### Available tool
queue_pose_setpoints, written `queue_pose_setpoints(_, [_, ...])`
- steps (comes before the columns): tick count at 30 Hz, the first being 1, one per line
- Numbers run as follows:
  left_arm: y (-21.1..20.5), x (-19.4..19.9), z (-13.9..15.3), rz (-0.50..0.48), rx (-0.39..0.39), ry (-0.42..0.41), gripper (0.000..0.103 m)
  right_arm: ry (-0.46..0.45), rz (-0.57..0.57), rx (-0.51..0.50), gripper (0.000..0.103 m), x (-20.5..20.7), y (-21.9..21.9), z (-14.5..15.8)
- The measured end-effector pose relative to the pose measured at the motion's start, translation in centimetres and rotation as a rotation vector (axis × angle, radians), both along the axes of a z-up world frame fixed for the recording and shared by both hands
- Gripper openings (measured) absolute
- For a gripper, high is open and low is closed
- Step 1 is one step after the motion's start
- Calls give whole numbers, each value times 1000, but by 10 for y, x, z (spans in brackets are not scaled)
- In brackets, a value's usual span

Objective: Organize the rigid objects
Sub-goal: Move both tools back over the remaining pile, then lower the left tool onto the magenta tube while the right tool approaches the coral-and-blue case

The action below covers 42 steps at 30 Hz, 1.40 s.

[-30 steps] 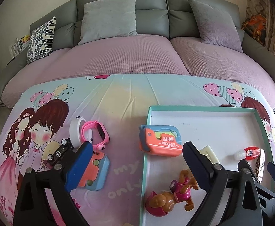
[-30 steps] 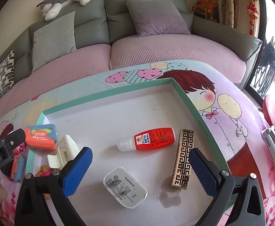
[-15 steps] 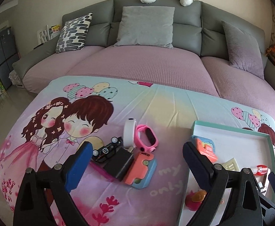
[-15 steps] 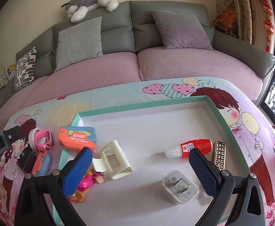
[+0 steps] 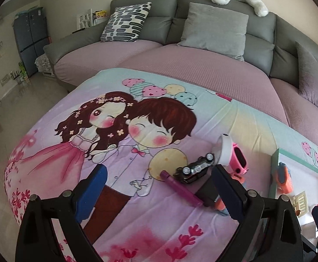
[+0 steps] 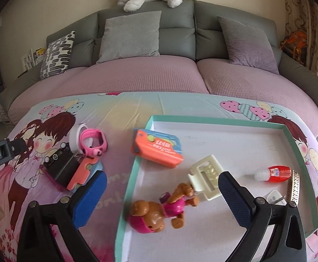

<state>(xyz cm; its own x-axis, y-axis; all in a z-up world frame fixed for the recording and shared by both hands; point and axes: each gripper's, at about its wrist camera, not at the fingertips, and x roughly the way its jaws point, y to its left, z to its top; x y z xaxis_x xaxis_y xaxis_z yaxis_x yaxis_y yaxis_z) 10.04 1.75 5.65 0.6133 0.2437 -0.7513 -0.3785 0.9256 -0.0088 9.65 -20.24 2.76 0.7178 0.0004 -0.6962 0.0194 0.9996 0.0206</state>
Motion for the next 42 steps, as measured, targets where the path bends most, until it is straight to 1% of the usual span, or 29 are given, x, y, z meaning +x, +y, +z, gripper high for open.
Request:
queue_pose_setpoints(4, [21, -4, -5, 48, -20, -11, 96, 9, 48, -29, 103, 1, 20, -5])
queue_pose_setpoints(9, [38, -6, -10, 72, -66, -29, 96, 21, 85, -34, 103, 0, 35, -10])
queue_pose_setpoints(11, [45, -6, -12, 79, -68, -29, 96, 14, 94, -34, 103, 0, 39, -10])
queue_pose_setpoints(16, [58, 1, -29, 81, -76, 37, 96, 6, 125, -13, 103, 4, 53, -7])
queue_pose_setpoints(20, [62, 8, -44, 73, -100, 84, 96, 25, 147, -30, 102, 12, 67, -10])
queue_pose_setpoints(22, [60, 11, -49, 54, -98, 108, 96, 40, 159, -36, 94, 14, 73, -13])
queue_pose_setpoints(27, [53, 17, -59, -9, -105, 135, 96, 55, 184, -60, 84, 23, 85, -16])
queue_pose_setpoints(28, [52, 19, -61, -20, -108, 141, 96, 57, 182, -64, 84, 24, 86, -16])
queue_pose_setpoints(31, [48, 22, -65, -65, -152, 148, 96, 56, 167, -61, 84, 28, 83, -15])
queue_pose_setpoints(33, [43, 24, -67, -96, -161, 156, 96, 54, 156, -60, 84, 28, 80, -14])
queue_pose_setpoints(36, [32, 27, -70, -143, -156, 173, 96, 52, 139, -62, 84, 28, 74, -12])
queue_pose_setpoints(39, [24, 29, -75, -164, -129, 200, 96, 48, 126, -52, 84, 27, 69, -10])
queue_pose_setpoints(42, [20, 31, -75, -177, -124, 196, 96, 46, 120, -40, 84, 26, 65, -9])
